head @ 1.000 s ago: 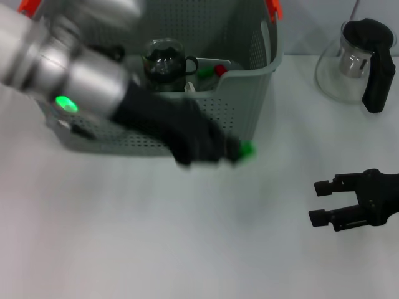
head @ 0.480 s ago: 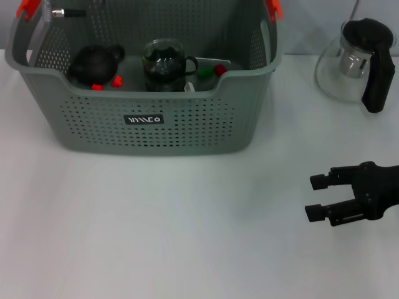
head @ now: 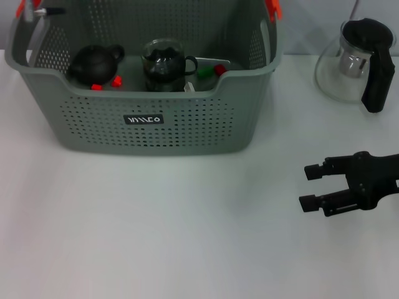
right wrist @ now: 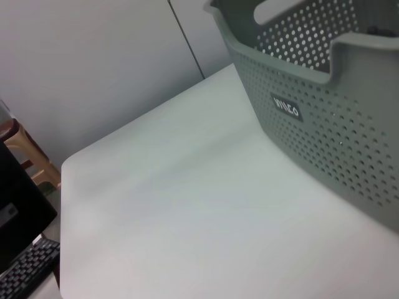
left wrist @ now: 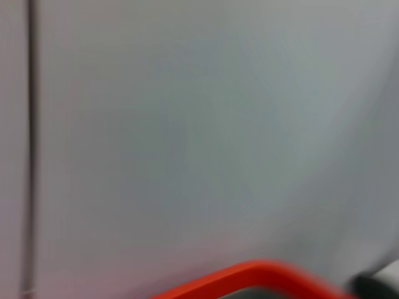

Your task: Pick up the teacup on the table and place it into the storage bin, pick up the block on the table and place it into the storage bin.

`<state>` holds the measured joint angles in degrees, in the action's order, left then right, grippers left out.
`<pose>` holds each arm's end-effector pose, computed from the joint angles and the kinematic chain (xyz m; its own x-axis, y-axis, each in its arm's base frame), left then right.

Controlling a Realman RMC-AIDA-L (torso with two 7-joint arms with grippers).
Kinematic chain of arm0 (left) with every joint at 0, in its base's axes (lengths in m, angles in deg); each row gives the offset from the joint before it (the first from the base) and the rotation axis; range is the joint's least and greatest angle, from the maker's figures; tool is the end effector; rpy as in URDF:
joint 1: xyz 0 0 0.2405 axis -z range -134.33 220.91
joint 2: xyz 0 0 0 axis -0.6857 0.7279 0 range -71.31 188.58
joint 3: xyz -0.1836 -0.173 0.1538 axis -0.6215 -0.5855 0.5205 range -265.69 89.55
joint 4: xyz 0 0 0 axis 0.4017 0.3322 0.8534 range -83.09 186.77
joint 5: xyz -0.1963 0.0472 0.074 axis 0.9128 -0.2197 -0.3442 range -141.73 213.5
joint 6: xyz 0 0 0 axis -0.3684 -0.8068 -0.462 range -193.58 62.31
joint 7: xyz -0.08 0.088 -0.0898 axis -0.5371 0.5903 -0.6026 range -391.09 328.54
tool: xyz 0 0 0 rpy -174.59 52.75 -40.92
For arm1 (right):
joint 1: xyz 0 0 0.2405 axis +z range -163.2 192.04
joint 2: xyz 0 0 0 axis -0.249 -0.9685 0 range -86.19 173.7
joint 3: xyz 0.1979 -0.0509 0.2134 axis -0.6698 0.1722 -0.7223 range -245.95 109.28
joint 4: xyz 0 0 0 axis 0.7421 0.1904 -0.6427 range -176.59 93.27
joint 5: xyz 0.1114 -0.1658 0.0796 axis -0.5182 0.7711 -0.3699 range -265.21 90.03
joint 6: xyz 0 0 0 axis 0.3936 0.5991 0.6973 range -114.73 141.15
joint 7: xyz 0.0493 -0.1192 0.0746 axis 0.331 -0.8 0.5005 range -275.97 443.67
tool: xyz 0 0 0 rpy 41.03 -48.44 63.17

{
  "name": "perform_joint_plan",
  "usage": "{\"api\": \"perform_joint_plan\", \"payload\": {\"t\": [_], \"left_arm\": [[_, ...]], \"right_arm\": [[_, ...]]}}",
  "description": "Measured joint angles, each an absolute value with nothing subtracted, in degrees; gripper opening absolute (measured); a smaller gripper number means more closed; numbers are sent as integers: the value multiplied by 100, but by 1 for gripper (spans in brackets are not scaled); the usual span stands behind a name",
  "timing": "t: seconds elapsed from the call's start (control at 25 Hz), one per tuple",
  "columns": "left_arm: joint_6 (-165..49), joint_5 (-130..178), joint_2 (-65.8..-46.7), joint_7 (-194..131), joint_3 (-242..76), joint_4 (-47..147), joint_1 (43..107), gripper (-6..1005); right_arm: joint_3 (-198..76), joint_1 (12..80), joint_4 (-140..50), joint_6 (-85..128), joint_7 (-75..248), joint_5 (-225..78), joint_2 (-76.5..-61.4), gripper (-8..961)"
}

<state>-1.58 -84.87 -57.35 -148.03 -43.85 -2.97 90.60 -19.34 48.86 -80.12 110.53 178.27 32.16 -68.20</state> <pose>-0.1713 0.5024 0.0656 0.7502 0.3453 0.5639 0.6263 -0.6447 -0.4383 0.2864 0.3575 0.0051 0.8295 -0.4918 -0.2646 -0.4954 -0.8667 0.0577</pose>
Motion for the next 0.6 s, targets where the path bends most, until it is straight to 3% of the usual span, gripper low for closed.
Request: {"api": "perform_joint_plan", "payload": {"t": [0.32, 0.52, 0.6], "left_arm": [[3653, -6831, -6152, -13513, -4809, -1200, 7857, 673], [4250, -6993, -6414, -12328, -4788, -822, 7218, 871], [4235, -7159, -6479, -11994, -4799, -641, 7044, 966]], "right_arm": [[-1954, 4932, -8016, 11011, 17610, 3169, -6855, 888], [-1956, 4987, -7973, 10964, 17351, 3168, -6949, 877], [-1957, 5020, -7972, 10854, 17200, 3166, -7058, 877]]}}
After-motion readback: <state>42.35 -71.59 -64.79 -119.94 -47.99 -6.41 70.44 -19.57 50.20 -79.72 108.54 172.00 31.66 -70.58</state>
